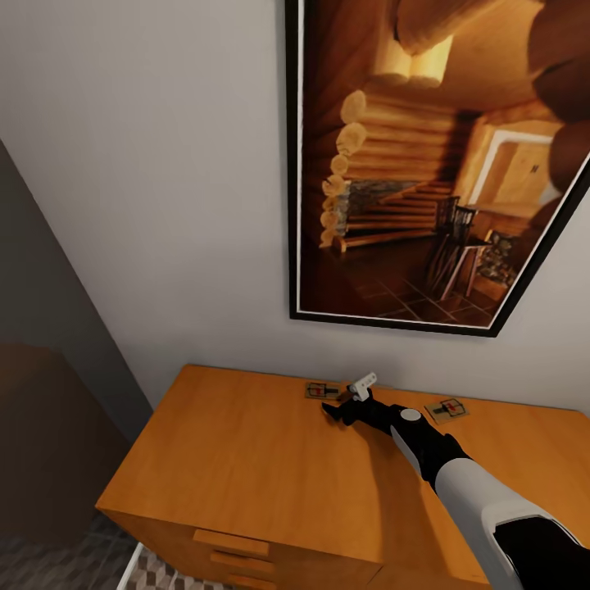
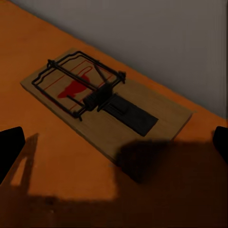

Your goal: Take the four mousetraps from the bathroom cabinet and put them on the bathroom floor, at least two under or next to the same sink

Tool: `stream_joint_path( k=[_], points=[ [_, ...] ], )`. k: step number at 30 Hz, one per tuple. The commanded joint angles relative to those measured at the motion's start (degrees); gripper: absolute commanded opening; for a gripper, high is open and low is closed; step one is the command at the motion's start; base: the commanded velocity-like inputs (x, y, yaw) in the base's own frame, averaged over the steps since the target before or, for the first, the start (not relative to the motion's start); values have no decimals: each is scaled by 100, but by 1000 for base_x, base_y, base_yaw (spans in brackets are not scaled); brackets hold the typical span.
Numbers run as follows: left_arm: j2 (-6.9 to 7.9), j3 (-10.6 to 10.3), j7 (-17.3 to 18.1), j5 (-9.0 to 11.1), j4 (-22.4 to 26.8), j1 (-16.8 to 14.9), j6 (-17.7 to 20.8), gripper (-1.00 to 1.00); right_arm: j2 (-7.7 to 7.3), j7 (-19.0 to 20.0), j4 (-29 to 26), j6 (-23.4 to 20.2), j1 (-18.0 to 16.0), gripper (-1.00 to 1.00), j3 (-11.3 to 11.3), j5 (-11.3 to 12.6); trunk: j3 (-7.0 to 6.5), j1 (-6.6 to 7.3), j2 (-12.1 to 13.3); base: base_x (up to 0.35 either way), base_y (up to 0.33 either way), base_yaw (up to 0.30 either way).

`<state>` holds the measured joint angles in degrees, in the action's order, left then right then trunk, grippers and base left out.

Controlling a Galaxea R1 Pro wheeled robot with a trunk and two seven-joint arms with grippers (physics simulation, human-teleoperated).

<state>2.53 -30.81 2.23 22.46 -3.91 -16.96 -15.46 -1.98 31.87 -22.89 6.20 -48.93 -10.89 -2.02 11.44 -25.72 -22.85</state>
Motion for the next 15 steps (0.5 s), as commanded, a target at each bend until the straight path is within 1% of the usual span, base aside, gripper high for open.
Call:
stream_joint_path(
  k=[1,6,15],
  points=[
    [-4,-48,23,55,-22,-9,-35,100,-4,-5,84,40,-3,100,-27,-97,12,-6,-7,128,0,0],
    [-6,-48,23,55,-22,-9,-36,100,-4,32,83,40,-2,100,-27,-97,12,-6,-7,100,0,0],
    [-4,-48,23,56,-22,-9,-36,100,-4,46,83,40,-2,100,-27,-97,12,-6,-7,19,0,0]
  ],
)
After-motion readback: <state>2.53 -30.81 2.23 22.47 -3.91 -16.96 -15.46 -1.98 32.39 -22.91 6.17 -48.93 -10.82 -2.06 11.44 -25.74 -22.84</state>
